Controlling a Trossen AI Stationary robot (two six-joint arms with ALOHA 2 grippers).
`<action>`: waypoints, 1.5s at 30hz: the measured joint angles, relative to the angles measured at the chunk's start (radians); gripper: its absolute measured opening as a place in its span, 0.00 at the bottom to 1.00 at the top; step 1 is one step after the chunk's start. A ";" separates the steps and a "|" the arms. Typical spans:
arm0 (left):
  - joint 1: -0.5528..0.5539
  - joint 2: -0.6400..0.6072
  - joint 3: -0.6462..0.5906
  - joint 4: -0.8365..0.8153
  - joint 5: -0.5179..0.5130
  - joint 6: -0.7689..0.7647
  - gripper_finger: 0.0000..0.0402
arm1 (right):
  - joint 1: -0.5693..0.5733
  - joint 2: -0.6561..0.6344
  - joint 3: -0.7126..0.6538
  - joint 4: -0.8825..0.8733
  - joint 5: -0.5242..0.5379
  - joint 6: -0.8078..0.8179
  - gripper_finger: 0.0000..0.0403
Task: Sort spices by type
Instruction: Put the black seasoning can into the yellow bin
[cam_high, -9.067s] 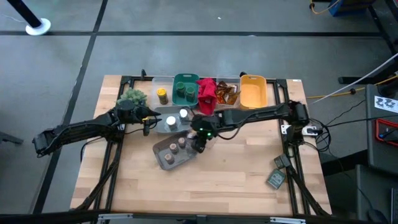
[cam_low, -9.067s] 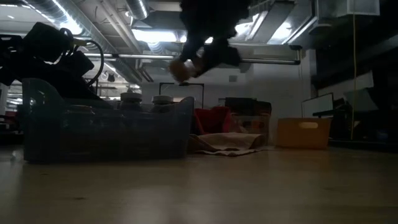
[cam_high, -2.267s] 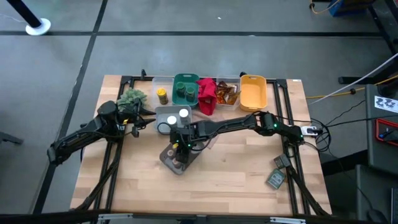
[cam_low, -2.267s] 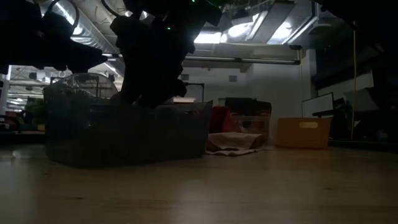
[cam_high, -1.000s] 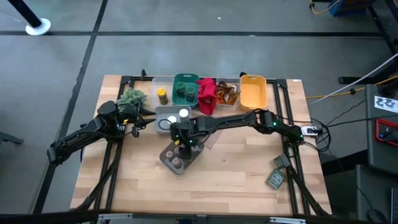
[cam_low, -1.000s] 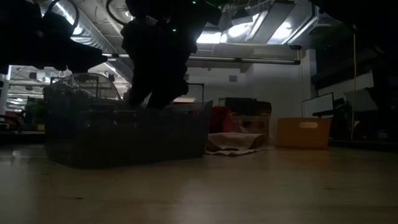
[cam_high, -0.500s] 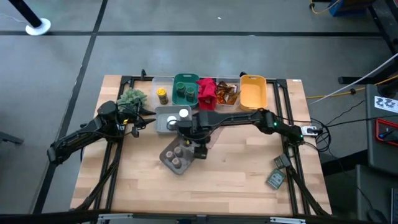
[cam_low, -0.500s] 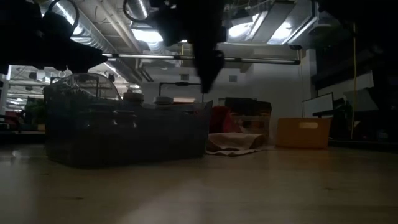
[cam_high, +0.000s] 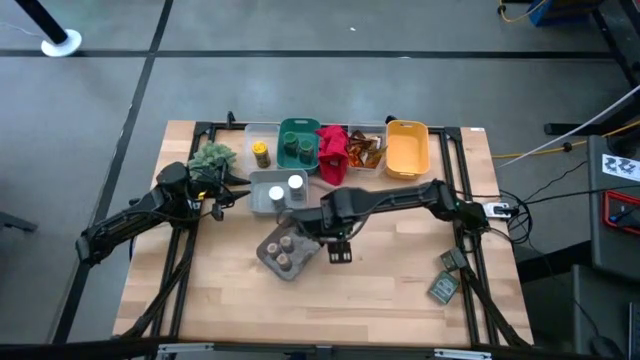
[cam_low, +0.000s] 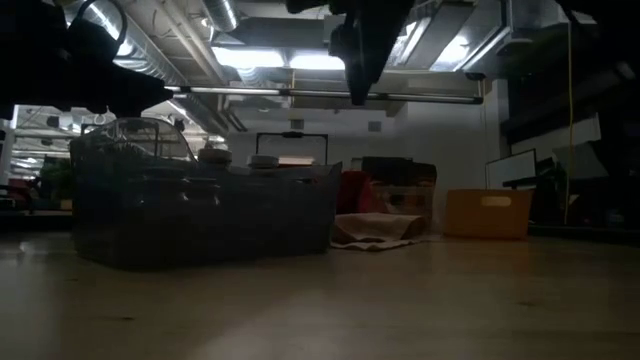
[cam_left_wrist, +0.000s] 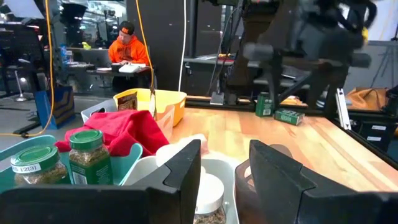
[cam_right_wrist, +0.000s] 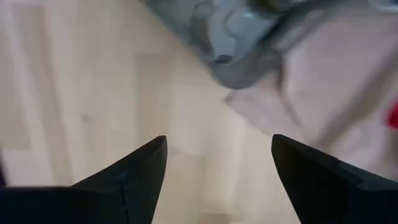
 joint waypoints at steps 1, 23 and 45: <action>0.000 0.000 0.000 0.000 0.000 0.000 0.32 | -0.003 -0.010 0.000 0.000 0.014 -0.001 0.72; 0.000 0.000 0.000 0.002 0.000 0.000 0.32 | -0.009 -0.678 -0.694 0.011 0.164 0.465 0.72; 0.000 0.000 0.000 0.002 0.000 -0.004 0.32 | 0.011 -0.840 -0.950 0.036 -0.040 0.854 0.72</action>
